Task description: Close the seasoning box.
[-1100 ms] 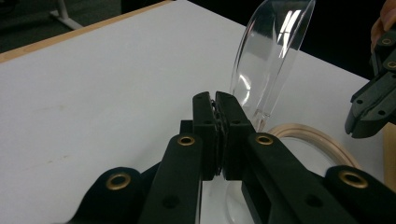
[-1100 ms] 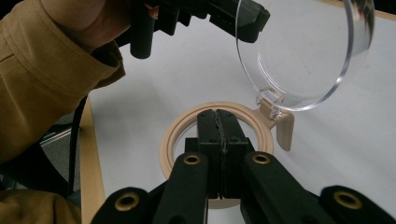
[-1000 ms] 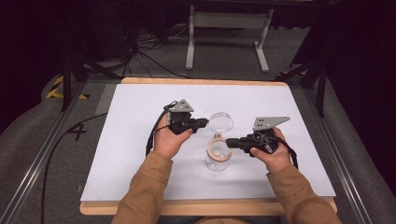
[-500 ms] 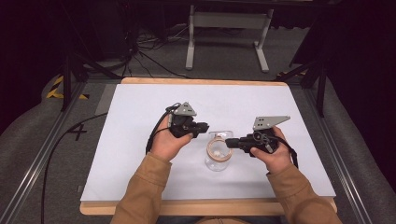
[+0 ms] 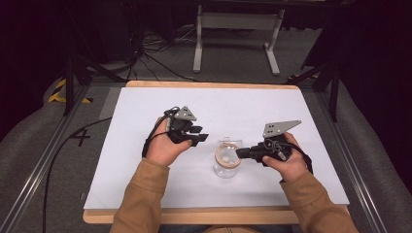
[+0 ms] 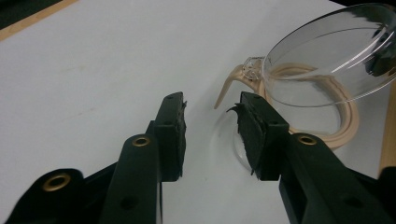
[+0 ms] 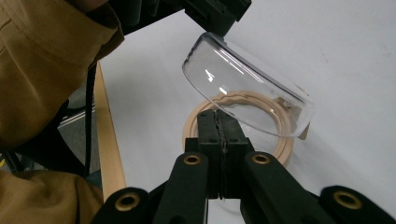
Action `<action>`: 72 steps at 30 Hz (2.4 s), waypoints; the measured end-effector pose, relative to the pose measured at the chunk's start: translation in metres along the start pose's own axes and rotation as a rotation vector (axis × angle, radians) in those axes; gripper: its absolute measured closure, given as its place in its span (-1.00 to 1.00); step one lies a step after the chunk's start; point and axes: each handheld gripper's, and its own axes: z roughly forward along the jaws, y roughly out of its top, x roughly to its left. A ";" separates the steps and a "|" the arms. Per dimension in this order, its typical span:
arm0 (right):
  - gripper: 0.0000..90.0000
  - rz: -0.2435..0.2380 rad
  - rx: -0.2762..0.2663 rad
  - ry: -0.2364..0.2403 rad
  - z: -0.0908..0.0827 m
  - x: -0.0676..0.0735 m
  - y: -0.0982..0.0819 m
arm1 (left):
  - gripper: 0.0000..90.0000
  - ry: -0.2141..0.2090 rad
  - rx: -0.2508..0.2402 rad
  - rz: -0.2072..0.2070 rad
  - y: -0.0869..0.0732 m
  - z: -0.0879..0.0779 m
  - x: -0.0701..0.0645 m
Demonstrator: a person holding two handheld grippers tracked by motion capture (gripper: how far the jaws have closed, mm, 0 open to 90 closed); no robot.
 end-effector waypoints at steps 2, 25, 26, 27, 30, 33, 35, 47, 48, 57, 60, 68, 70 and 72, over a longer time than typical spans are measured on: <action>1.00 0.005 0.013 0.008 0.000 0.000 0.000 | 0.29 0.014 0.010 -0.002 -0.001 -0.003 0.002; 1.00 0.025 0.151 0.046 0.008 0.001 -0.005 | -0.05 0.054 0.085 -0.027 -0.009 -0.008 0.013; 1.00 0.026 0.158 0.042 0.008 0.001 -0.005 | -0.05 0.054 0.083 -0.028 -0.009 -0.008 0.012; 1.00 0.031 0.169 0.042 0.009 0.001 -0.006 | -0.05 0.053 0.088 -0.033 -0.009 -0.008 0.012; 1.00 0.030 0.184 0.048 0.010 0.000 -0.007 | -0.05 0.055 0.091 -0.036 -0.010 -0.008 0.012; 1.00 0.028 0.200 0.048 0.011 0.000 -0.008 | -0.05 0.055 0.080 -0.037 -0.010 -0.007 0.012; 1.00 0.031 0.211 0.047 0.011 0.000 -0.008 | -0.05 0.057 0.085 -0.036 -0.010 -0.008 0.012; 1.00 0.032 0.243 0.050 0.009 -0.001 -0.010 | -0.05 0.056 0.086 -0.030 -0.010 -0.009 0.012; 1.00 0.032 0.243 0.050 0.009 -0.001 -0.010 | -0.06 0.056 0.086 -0.030 -0.010 -0.009 0.012; 0.78 0.004 0.120 0.013 -0.013 -0.003 0.000 | -0.08 0.071 0.058 -0.052 -0.014 -0.016 0.012; 0.69 -0.004 0.057 -0.032 -0.021 -0.007 0.004 | -0.09 0.081 0.052 -0.061 -0.017 -0.020 0.012; 0.40 -0.010 -0.049 -0.190 -0.046 -0.028 0.005 | -0.10 0.108 0.050 -0.080 -0.024 -0.030 0.017; 0.36 -0.003 -0.061 -0.218 -0.051 -0.035 0.002 | -0.11 0.111 0.041 -0.096 -0.026 -0.030 0.018; 0.29 0.002 -0.072 -0.249 -0.056 -0.043 0.000 | -0.11 0.116 0.044 -0.095 -0.027 -0.030 0.020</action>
